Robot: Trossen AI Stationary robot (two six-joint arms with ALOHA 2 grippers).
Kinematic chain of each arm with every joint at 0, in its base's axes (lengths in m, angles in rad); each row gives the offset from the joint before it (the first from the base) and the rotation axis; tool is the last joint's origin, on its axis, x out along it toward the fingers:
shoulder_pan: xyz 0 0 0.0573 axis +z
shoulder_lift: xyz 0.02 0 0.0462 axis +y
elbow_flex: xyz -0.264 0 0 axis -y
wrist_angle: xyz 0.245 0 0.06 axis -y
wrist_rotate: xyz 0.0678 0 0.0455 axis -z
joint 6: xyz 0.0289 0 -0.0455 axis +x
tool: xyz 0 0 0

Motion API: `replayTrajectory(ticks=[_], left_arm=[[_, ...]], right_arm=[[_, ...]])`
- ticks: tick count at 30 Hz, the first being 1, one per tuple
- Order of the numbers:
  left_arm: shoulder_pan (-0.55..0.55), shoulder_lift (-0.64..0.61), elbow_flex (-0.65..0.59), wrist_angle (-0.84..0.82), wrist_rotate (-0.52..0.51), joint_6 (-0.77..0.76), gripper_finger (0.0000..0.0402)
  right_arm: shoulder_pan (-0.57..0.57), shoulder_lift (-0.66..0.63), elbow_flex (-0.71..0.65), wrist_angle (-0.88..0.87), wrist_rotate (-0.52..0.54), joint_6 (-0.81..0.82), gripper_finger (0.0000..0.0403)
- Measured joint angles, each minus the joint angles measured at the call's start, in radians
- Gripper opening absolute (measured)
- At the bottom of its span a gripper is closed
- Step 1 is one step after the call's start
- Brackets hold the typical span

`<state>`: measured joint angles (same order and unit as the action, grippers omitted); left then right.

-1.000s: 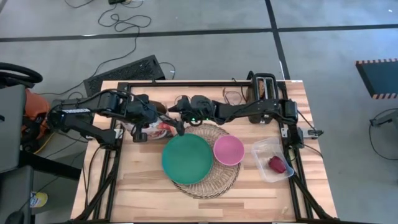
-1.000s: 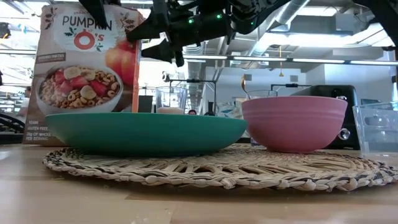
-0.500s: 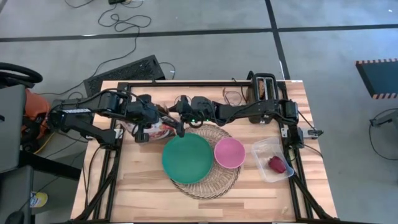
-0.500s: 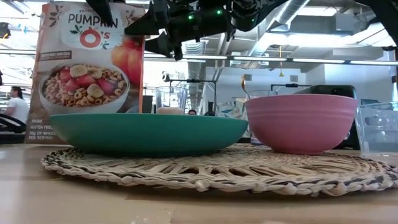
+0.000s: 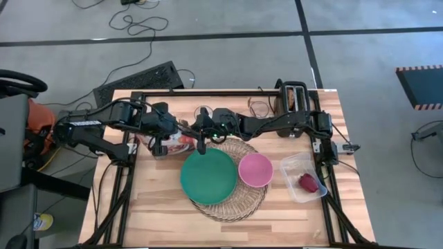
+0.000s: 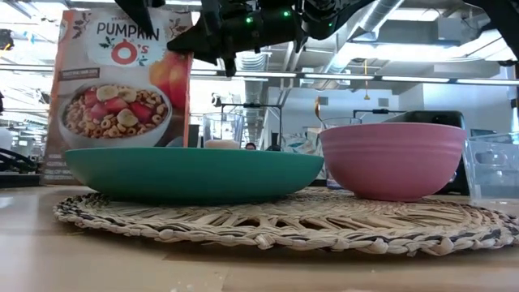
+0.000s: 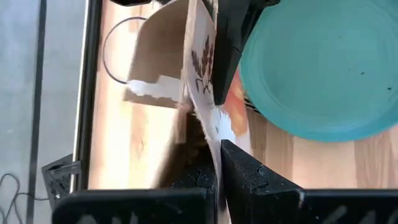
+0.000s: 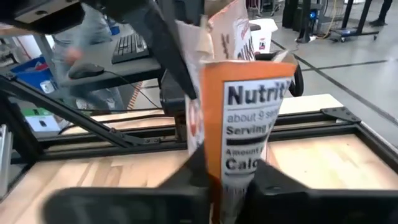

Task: Arrange a breakfast setting
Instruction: Pour the cereals from the box into the pink bowl

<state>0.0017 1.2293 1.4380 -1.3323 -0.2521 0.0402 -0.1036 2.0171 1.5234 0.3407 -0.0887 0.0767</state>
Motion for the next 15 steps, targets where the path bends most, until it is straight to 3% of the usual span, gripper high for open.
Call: replayTrajectory(ticks=[2,7,15], left_arm=[[0.0,0.0,0.0,-0.007,-0.001,0.002,0.0],[0.0,0.0,0.04,-0.058,-0.018,0.005,0.0],[0.0,-0.005,0.198,-0.199,-0.038,-0.012,0.0]], right_arm=[[0.0,0.0,0.0,-0.002,0.0,-0.018,0.0023],[-0.005,0.0,0.0,0.015,0.004,-0.004,0.0023],[-0.014,-0.007,0.063,-0.021,-0.011,0.002,0.0023]])
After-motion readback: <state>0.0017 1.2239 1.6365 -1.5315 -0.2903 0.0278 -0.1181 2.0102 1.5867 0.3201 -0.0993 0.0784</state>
